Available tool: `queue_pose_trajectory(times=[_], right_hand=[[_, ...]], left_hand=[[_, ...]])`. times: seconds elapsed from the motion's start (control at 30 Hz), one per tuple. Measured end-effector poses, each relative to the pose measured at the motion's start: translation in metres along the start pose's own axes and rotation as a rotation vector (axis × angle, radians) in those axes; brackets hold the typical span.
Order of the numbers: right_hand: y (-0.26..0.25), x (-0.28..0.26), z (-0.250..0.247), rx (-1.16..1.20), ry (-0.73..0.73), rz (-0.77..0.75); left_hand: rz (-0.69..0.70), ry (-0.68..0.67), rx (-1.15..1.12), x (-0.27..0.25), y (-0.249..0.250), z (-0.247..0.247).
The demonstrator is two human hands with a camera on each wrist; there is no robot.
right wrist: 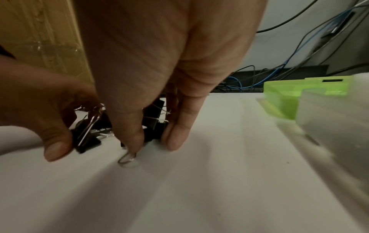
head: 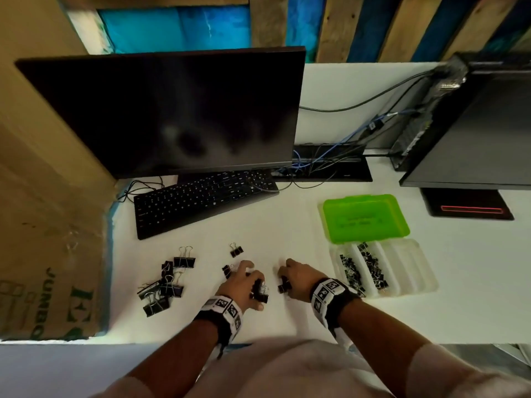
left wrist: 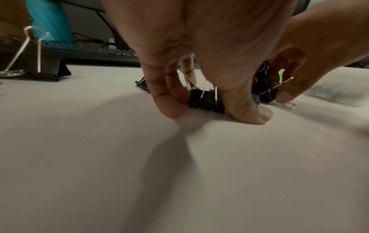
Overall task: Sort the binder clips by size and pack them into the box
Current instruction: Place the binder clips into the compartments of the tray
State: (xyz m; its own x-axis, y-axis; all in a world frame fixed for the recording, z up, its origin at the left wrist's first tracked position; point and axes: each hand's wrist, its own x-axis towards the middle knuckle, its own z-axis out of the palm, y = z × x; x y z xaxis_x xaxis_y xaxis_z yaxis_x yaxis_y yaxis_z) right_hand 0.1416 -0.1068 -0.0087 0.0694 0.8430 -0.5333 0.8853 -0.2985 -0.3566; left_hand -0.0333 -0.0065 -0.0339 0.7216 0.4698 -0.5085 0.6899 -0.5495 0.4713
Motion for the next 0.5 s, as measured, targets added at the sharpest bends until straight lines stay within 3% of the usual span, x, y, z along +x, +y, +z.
queue_pose_trajectory(times=[0.17,0.37,0.5], right_hand=[[0.006,-0.005,-0.007,0.083,0.087,0.03],[0.016,-0.011,-0.006,0.15,0.113,0.044],[0.02,-0.018,-0.009,0.229,0.124,0.068]], left_hand=[[0.138,0.092,-0.028,0.007,-0.004,0.006],[0.054,0.007,-0.027,0.003,0.002,0.001],[0.106,-0.039,0.123,0.004,0.016,0.006]])
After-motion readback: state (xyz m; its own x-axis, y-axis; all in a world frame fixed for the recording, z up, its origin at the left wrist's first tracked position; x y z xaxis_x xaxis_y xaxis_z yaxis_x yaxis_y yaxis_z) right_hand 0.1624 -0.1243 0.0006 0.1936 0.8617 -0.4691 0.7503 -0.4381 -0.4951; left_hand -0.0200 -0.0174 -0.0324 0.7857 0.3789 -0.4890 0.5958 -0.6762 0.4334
